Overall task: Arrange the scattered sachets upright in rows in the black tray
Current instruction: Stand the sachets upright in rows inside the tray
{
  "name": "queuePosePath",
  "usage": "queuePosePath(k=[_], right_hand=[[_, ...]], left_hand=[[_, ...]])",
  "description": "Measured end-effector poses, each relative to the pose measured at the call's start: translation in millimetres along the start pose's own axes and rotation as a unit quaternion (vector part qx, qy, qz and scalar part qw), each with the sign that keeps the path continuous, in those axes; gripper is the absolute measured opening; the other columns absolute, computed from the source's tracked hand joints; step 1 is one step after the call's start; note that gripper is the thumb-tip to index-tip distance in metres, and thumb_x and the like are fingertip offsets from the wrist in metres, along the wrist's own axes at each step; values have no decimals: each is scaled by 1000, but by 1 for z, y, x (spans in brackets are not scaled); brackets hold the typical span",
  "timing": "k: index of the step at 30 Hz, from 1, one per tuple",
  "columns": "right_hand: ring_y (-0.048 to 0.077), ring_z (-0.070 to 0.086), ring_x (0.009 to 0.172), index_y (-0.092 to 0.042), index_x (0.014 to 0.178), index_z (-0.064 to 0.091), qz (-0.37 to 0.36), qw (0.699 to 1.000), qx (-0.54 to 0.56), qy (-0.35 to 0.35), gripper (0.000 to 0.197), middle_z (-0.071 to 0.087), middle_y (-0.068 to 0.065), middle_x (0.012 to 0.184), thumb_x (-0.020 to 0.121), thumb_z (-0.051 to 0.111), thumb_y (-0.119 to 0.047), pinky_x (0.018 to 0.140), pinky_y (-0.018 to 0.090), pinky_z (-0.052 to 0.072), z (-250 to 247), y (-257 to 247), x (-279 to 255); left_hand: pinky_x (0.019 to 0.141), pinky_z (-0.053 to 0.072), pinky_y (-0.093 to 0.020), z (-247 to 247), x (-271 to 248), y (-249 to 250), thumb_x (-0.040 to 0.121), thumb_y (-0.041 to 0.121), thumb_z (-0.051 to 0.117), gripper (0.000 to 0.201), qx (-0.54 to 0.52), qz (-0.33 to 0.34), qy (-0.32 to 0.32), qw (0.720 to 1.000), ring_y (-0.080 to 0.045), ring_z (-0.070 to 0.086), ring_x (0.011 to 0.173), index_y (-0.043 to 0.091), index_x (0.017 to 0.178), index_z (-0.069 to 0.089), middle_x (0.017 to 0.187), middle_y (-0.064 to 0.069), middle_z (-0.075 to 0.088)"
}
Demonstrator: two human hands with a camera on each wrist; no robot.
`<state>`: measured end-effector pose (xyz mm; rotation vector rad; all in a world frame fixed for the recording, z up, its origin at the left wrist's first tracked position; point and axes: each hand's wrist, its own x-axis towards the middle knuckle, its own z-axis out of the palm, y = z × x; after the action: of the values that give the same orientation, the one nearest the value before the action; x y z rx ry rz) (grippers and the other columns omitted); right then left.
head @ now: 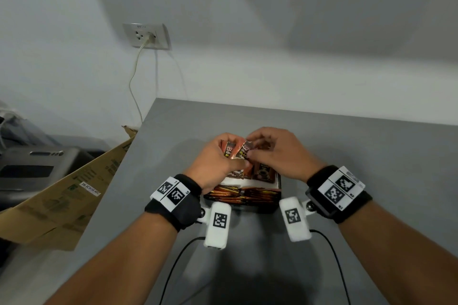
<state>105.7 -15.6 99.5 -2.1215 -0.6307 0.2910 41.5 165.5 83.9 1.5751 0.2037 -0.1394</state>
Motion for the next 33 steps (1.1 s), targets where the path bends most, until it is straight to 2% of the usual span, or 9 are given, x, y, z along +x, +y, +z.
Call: queuePosePath(k=[2, 5, 8, 11, 16, 21, 25, 28, 33], right_hand=[[-2, 66, 76, -30, 93, 73, -13, 1000, -13, 2, 17, 72, -13, 83, 84, 77, -16, 69, 10, 48, -3, -7, 3], [3, 69, 77, -28, 88, 71, 23, 998, -50, 21, 17, 73, -11, 81, 85, 75, -11, 70, 18, 53, -16, 4, 6], [11, 68, 82, -27, 92, 67, 64, 987, -147, -32, 19, 71, -9, 86, 85, 74, -10, 74, 24, 53, -15, 26, 6], [15, 62, 85, -21, 98, 66, 71, 972, -211, -76, 17, 64, -6, 90, 87, 70, -9, 74, 24, 46, 1, 42, 4], [19, 63, 84, -25, 97, 62, 73, 957, -270, -79, 22, 63, -6, 89, 86, 68, -7, 70, 29, 49, 14, 58, 4], [20, 62, 82, -28, 95, 60, 52, 947, -309, -64, 27, 63, -4, 89, 81, 65, -6, 71, 39, 57, 18, 60, 5], [21, 58, 90, -21, 102, 66, 11, 940, -337, -49, 25, 63, -1, 96, 82, 65, -5, 80, 36, 53, 18, 61, 7], [20, 56, 92, -20, 104, 67, -14, 932, -359, -38, 27, 63, 0, 98, 83, 62, -4, 83, 32, 48, 21, 63, 10], [19, 56, 94, -20, 104, 68, -20, 929, -366, -38, 24, 65, -2, 99, 83, 64, -9, 86, 31, 45, 20, 65, 9]], left_hand=[[76, 58, -41, 4, 1, 4, 76, -11, 77, 47, 2, -1, -3, 1000, -25, 68, 79, 7, 116, 59, 98, -13, 70], [63, 56, -32, -4, 2, 4, 86, 1, 73, 42, 11, -27, 53, 998, -21, 65, 68, 11, 123, 55, 101, -15, 69], [69, 58, -37, -18, 4, -2, 91, 3, 67, 32, 11, -54, 107, 993, -23, 64, 77, 14, 120, 56, 104, -14, 67], [80, 58, -47, -23, 3, -7, 92, 3, 65, 29, 18, -68, 104, 992, -27, 63, 80, 18, 115, 57, 98, -14, 67], [67, 54, -32, -23, 1, -14, 91, 4, 65, 30, 26, -81, 87, 993, -20, 62, 75, 17, 117, 58, 98, -14, 67], [67, 54, -30, -23, 0, -17, 91, 5, 65, 30, 32, -89, 80, 992, -19, 64, 78, 18, 117, 58, 104, -15, 67], [73, 55, -37, -22, 1, -17, 91, 6, 65, 30, 32, -91, 78, 992, -20, 63, 77, 19, 117, 58, 100, -15, 67], [70, 55, -33, -22, 1, -17, 92, 6, 65, 30, 33, -93, 75, 992, -19, 63, 78, 19, 117, 57, 103, -15, 68], [65, 55, -29, -22, 1, -17, 91, 0, 61, 33, 15, -97, 74, 992, -18, 63, 76, 17, 118, 56, 102, -15, 67]])
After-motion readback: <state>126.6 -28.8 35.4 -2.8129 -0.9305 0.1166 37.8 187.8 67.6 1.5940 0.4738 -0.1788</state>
